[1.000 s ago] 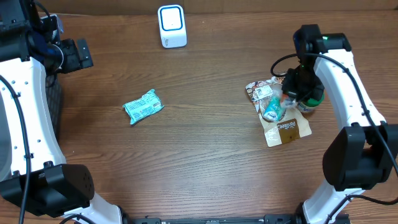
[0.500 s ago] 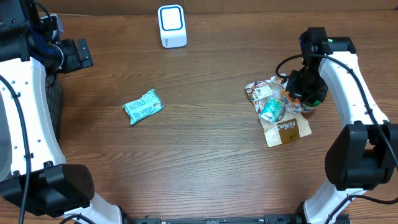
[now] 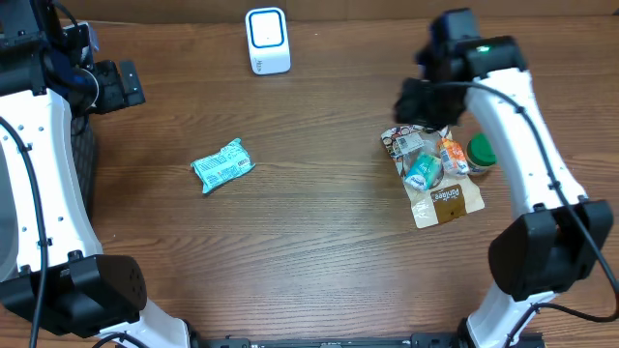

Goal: Scan the item barcode

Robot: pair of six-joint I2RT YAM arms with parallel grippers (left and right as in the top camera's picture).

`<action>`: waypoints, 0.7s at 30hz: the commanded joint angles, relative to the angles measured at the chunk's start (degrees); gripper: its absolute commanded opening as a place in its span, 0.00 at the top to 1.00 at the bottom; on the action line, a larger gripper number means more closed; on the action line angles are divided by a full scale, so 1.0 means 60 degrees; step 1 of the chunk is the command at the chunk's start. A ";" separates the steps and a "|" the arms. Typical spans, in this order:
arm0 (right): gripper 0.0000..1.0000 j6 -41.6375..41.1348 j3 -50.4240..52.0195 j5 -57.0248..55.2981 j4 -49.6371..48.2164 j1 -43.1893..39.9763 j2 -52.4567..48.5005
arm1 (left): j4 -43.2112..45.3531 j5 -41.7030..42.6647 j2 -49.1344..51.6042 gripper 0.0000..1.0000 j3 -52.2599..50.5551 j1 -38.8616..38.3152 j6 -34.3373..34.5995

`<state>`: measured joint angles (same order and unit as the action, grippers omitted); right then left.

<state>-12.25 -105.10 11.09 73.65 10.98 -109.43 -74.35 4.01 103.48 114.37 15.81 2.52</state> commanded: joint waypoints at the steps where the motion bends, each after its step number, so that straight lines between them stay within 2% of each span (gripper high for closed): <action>1: 0.70 0.0011 -0.0153 0.1464 -0.0973 0.0962 -0.0193 | 0.0004 -0.0025 0.0113 0.01 0.0018 0.0033 -0.0211; 4: 0.65 -0.0175 -0.0146 0.1621 -0.1872 0.1738 -0.0514 | 0.0004 -0.0025 0.0113 0.00 0.0018 0.0033 -0.0211; 11: 0.61 -0.0492 -0.0146 0.1701 -0.3883 0.3541 -0.2011 | 0.0000 -0.0025 0.0113 0.00 0.0018 0.0033 -0.0211; 21: 0.56 -0.1537 -0.0146 0.1876 -0.5785 0.4557 -0.3646 | 0.0004 -0.0025 0.0113 0.01 0.0018 0.0033 -0.0211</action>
<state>-18.52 -105.12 21.12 41.39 37.91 -129.16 -74.32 4.01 103.48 114.37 15.81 2.52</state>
